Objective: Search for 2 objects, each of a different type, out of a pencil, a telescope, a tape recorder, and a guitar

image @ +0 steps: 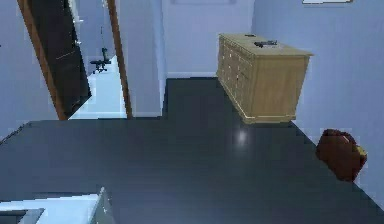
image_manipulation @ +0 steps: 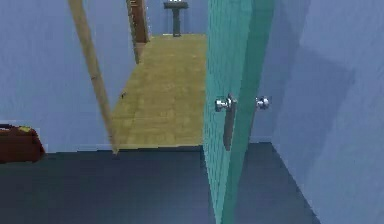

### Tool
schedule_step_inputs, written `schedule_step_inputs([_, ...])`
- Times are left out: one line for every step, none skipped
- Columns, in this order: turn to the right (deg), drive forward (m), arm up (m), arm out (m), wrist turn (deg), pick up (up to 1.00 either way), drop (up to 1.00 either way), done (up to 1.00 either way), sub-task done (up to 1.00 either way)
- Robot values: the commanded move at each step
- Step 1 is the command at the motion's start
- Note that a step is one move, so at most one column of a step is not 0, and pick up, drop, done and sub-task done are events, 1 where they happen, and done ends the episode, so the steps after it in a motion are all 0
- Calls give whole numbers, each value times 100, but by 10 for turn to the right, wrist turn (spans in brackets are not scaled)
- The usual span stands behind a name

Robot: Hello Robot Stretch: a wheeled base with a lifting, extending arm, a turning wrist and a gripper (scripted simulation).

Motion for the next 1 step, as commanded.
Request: schedule_step_inputs([0,100,0,0,0,0,0,0,0])
